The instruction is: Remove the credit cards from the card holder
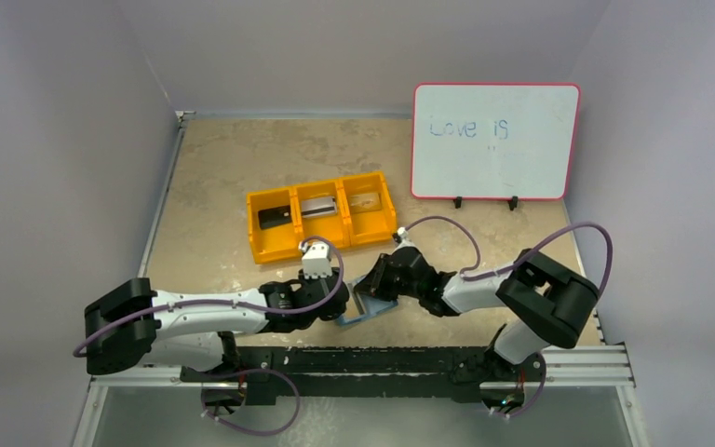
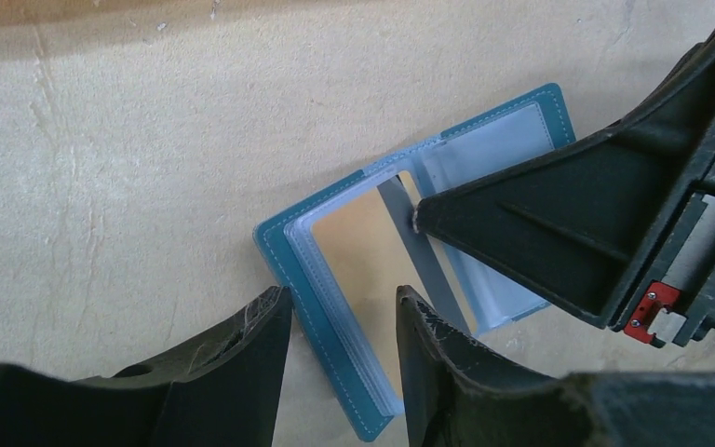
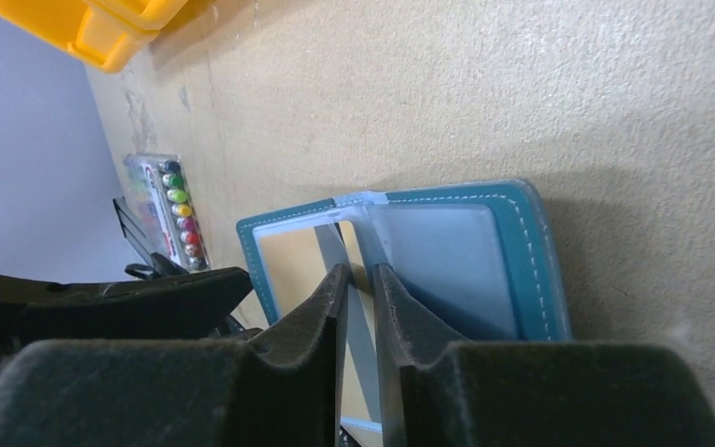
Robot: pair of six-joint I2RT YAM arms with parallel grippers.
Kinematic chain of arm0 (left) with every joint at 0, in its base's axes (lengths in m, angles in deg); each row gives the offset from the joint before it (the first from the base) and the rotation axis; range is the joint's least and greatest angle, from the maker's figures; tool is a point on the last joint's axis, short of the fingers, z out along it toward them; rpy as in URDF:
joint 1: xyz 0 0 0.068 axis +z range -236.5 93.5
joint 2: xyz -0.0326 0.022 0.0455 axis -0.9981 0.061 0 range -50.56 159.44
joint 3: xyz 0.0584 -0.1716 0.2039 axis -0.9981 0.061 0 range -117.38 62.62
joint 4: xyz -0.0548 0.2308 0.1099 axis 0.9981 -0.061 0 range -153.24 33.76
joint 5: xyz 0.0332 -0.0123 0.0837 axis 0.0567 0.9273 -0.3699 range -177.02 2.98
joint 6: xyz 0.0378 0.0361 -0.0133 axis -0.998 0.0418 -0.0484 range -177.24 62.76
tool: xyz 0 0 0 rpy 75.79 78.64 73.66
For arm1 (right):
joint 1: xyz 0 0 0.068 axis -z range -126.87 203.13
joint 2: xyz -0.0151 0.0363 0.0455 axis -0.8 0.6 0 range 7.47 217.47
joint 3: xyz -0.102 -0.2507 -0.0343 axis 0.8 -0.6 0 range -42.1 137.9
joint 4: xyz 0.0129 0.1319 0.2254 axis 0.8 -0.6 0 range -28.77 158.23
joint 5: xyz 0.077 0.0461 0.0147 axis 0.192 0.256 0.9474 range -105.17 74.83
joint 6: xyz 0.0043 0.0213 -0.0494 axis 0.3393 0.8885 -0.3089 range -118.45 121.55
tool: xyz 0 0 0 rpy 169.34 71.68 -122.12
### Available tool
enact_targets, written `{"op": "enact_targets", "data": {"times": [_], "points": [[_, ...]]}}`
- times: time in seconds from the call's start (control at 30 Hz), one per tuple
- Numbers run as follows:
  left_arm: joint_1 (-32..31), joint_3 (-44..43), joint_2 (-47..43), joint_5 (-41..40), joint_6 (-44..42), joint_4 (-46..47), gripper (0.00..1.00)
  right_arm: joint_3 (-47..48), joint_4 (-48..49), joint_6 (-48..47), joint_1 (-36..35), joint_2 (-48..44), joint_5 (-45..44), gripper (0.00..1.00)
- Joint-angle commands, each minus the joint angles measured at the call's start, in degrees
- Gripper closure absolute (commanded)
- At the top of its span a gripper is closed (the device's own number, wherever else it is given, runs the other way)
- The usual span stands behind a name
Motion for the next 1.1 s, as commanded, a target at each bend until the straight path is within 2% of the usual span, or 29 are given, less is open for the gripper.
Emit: {"op": "enact_targets", "data": {"times": [0.0, 0.17, 0.3, 0.47, 0.7, 1.07], "points": [[-0.30, -1.76, -0.69, -0.17, 1.33, -0.06, 0.55, -0.35, -1.99, -1.03, -0.37, -2.09, -1.07, 0.79], [-0.34, -3.32, -2.17, -3.40, 1.74, -3.95, 0.49, -0.96, -5.67, -2.09, -0.38, -5.80, -3.24, 0.75], [-0.36, -3.67, -3.24, -3.47, 1.90, -3.21, 0.46, -1.35, -6.07, -3.07, -0.37, -7.54, -2.95, 0.73], [-0.34, -2.64, -2.40, 0.13, 1.83, 1.75, 0.49, -0.34, -4.40, -5.69, -0.36, -6.39, -0.75, 0.74], [-0.26, 4.04, -1.73, 4.07, 9.20, 12.34, 0.55, -1.32, -2.84, -6.64, -0.37, -5.52, 0.86, 0.77], [-0.33, 4.76, -0.12, 4.23, 9.73, 12.11, 0.57, -1.34, -1.05, -7.52, -0.34, -3.60, 3.05, 0.77]]}}
